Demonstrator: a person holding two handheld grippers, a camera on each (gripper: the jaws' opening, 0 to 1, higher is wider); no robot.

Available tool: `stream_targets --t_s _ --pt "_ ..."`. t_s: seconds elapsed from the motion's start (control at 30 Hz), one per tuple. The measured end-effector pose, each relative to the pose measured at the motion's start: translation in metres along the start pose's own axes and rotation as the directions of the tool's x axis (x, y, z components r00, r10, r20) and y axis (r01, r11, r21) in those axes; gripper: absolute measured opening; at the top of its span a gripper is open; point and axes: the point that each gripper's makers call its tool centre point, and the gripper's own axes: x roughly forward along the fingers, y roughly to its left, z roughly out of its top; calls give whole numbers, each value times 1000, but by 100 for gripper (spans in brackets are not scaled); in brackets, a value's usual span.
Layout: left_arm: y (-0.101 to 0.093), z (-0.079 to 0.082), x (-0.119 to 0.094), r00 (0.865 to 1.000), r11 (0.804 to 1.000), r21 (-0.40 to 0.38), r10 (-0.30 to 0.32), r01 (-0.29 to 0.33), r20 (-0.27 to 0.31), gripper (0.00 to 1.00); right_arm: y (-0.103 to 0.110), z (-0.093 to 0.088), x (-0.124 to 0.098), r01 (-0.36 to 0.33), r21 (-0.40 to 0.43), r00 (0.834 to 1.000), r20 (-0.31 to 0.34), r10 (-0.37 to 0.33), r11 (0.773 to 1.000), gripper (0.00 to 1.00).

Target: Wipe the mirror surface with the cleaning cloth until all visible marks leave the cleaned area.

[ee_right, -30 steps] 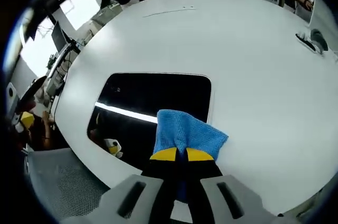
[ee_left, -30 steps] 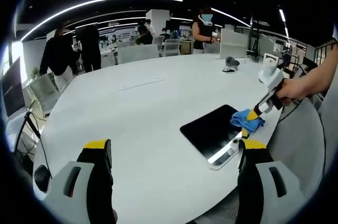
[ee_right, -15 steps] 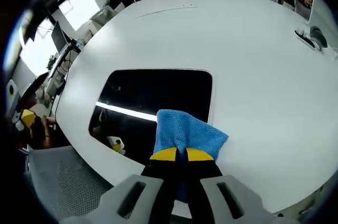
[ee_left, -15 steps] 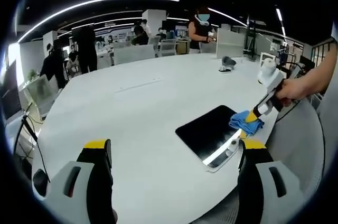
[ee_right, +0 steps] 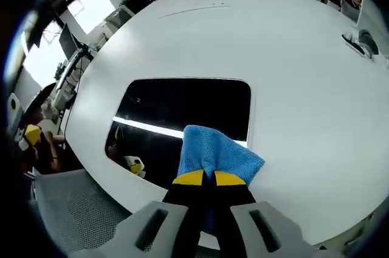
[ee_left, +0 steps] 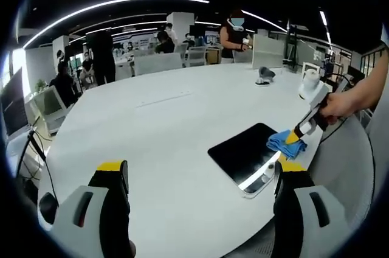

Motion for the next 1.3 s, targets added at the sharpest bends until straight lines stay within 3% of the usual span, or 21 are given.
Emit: stream_targets --t_s 0.3,1.3 --pt "-1 3 7 1000 1000 3 -3 3 2 99 4 3 1 -8 25 1000 7 8 1000 0" --pt "6 -13 8 1000 1000 -10 1 -2 -16 99 63 16 22 -74 -14 997 -9 74 997 0"
